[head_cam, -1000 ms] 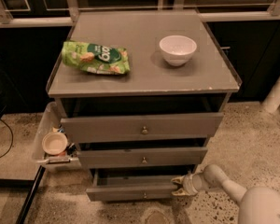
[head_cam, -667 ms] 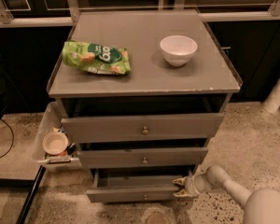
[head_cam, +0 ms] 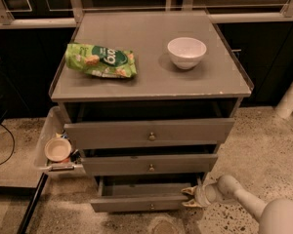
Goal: Open bottom drawer
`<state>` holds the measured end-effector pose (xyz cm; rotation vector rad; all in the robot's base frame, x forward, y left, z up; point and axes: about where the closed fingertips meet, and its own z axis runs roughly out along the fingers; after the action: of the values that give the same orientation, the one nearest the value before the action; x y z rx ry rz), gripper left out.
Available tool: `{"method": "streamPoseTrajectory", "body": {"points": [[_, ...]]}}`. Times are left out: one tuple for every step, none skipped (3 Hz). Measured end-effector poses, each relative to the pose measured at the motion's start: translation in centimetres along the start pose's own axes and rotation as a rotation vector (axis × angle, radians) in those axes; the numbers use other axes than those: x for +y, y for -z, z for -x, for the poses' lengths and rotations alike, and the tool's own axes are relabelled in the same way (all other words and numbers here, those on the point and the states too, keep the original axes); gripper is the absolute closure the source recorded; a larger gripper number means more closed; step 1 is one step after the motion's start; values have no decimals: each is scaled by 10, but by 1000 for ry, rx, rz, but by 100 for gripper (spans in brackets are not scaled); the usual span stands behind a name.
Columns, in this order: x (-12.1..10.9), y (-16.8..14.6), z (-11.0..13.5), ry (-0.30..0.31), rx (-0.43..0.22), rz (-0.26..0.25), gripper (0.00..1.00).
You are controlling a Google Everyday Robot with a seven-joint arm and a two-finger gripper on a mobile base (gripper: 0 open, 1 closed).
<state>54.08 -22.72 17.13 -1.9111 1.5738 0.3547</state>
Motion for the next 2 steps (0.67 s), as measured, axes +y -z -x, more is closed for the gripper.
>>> {"method": "streamPoseTrajectory", "body": {"points": [[0, 0, 0, 0, 0, 0, 58], [7, -7, -5, -19, -23, 24, 36]]}}
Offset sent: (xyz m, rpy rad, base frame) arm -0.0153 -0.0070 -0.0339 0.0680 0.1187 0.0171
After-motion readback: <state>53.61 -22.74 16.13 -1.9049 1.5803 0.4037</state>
